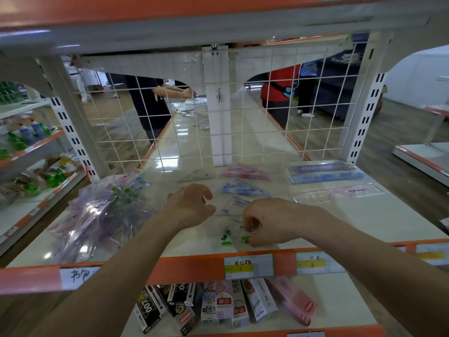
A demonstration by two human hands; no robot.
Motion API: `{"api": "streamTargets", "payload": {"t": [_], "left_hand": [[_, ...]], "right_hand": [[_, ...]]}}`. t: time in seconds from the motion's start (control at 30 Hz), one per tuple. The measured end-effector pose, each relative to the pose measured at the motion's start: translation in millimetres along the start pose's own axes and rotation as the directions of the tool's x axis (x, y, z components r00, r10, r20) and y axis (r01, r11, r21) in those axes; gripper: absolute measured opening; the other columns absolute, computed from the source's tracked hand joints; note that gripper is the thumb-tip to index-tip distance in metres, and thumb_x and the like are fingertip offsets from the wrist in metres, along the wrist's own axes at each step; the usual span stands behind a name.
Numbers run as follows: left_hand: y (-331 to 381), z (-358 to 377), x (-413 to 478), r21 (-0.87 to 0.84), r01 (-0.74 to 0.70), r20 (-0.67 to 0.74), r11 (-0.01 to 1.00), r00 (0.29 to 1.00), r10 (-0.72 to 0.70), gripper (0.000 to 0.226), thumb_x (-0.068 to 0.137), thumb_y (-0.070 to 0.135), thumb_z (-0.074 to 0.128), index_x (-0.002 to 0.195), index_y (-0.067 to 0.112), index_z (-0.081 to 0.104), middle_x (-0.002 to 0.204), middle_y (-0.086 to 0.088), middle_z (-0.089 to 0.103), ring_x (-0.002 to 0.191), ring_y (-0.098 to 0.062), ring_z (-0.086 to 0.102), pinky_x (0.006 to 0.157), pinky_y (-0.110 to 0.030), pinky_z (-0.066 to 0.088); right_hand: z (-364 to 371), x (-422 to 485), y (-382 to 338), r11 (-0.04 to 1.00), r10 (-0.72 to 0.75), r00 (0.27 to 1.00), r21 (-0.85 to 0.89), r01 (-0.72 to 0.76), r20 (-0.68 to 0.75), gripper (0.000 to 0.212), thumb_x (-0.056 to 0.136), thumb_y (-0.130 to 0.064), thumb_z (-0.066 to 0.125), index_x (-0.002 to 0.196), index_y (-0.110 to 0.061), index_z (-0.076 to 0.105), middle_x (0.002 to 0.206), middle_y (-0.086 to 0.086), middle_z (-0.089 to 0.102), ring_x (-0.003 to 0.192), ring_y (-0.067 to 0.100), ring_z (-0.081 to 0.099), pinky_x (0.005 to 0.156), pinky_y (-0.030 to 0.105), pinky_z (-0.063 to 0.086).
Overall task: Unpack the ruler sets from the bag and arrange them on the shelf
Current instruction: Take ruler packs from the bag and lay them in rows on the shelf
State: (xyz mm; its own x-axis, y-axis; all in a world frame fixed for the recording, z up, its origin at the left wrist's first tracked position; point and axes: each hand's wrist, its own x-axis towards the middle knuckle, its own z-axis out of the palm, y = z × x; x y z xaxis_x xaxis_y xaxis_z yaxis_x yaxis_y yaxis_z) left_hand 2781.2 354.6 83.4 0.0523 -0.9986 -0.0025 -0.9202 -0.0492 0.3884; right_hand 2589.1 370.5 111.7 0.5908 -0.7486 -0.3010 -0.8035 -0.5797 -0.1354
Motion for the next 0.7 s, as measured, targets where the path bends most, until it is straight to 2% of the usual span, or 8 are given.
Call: {"api": "streamTargets", "payload": {"t": [0.27, 0.37, 0.47, 0.57, 0.7], "left_hand": [[-8, -7, -6, -0.029, 0.037, -0.006, 0.999, 0.999, -0.037, 0.031, 0.085, 0.035, 0.063, 0.114, 0.025, 0.060, 0.096, 0.010, 0.055, 0.100, -0.016, 0.056, 0.100, -0.041, 0.042], [-11, -12, -11, -0.028, 0.052, -0.013, 0.998, 0.999, -0.052, 0.032, 0.086, 0.036, 0.061, 0.117, 0.025, 0.059, 0.098, 0.010, 0.055, 0.101, -0.015, 0.056, 0.100, -0.040, 0.042], [-15, -19, -17, -0.039, 0.050, -0.026, 0.998, 0.998, -0.051, 0.033, 0.087, 0.035, 0.060, 0.118, 0.024, 0.058, 0.102, 0.008, 0.055, 0.101, -0.015, 0.056, 0.097, -0.035, 0.044], [-24, -25, -23, -0.032, 0.060, -0.055, 0.998, 0.997, -0.061, 0.032, 0.087, 0.034, 0.060, 0.118, 0.024, 0.058, 0.107, 0.007, 0.056, 0.104, -0.015, 0.056, 0.094, -0.032, 0.045], [-44, -35, -34, -0.025, 0.109, -0.112, 0.994, 0.987, -0.112, 0.030, 0.088, 0.034, 0.059, 0.116, 0.025, 0.058, 0.105, 0.007, 0.057, 0.102, -0.014, 0.056, 0.091, -0.032, 0.047]], "right_hand": [[-2, 5, -1, 0.998, -0.017, 0.999, -0.055, 0.018, 0.030, 0.030, 0.088, -0.032, 0.060, 0.118, -0.023, 0.058, 0.101, -0.009, 0.049, 0.088, 0.010, 0.048, 0.072, 0.022, 0.039], [-9, 7, -2, 0.997, -0.021, 0.998, -0.068, 0.025, 0.051, 0.033, 0.090, -0.036, 0.058, 0.121, -0.026, 0.057, 0.105, -0.010, 0.052, 0.092, 0.010, 0.051, 0.072, 0.022, 0.044], [-20, 13, -10, 0.997, -0.061, 0.997, -0.051, 0.059, -0.044, 0.030, 0.091, -0.036, 0.055, 0.120, -0.028, 0.058, 0.107, -0.011, 0.055, 0.097, 0.011, 0.054, 0.082, 0.025, 0.047], [-28, 25, -23, 0.991, -0.131, 0.982, -0.014, 0.130, -0.137, 0.025, 0.093, -0.032, 0.054, 0.116, -0.027, 0.060, 0.098, -0.014, 0.052, 0.091, 0.006, 0.051, 0.076, 0.020, 0.041], [-30, 47, -45, 0.981, -0.183, 0.965, 0.028, 0.191, -0.191, 0.023, 0.093, -0.032, 0.053, 0.114, -0.028, 0.060, 0.111, -0.010, 0.059, 0.096, 0.008, 0.053, 0.082, 0.023, 0.046]]}}
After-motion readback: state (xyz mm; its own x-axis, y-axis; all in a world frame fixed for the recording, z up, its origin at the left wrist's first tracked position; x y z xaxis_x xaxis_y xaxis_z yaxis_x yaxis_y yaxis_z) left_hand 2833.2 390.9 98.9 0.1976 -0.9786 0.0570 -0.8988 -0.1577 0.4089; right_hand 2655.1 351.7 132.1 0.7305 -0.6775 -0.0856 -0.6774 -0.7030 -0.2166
